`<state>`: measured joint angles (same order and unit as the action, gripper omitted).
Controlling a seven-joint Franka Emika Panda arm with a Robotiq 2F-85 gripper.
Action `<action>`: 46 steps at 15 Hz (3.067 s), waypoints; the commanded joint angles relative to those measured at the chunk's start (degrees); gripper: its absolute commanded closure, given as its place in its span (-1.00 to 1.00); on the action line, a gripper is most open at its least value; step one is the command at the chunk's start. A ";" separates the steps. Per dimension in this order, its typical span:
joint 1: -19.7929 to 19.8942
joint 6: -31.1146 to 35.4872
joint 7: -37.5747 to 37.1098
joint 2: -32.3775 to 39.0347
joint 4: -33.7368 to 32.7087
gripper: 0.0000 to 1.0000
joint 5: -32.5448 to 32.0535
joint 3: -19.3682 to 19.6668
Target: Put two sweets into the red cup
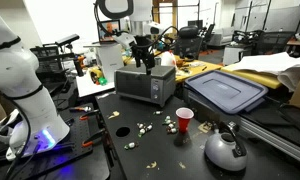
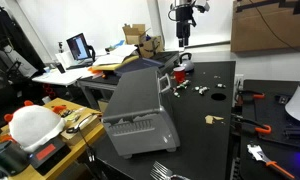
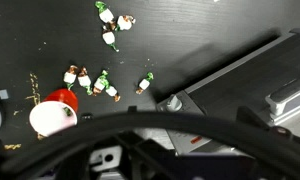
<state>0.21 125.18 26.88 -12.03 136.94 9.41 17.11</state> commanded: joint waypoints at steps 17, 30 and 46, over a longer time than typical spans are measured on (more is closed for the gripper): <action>3.57 1.89 -1.25 1.07 0.81 -1.00 -0.46 -2.16; 7.93 11.23 -11.74 5.17 10.21 -1.00 -9.35 -4.52; 12.18 28.08 -15.48 19.78 14.38 -1.00 -10.74 -5.60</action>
<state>11.50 152.97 7.80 6.86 151.09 -5.98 13.33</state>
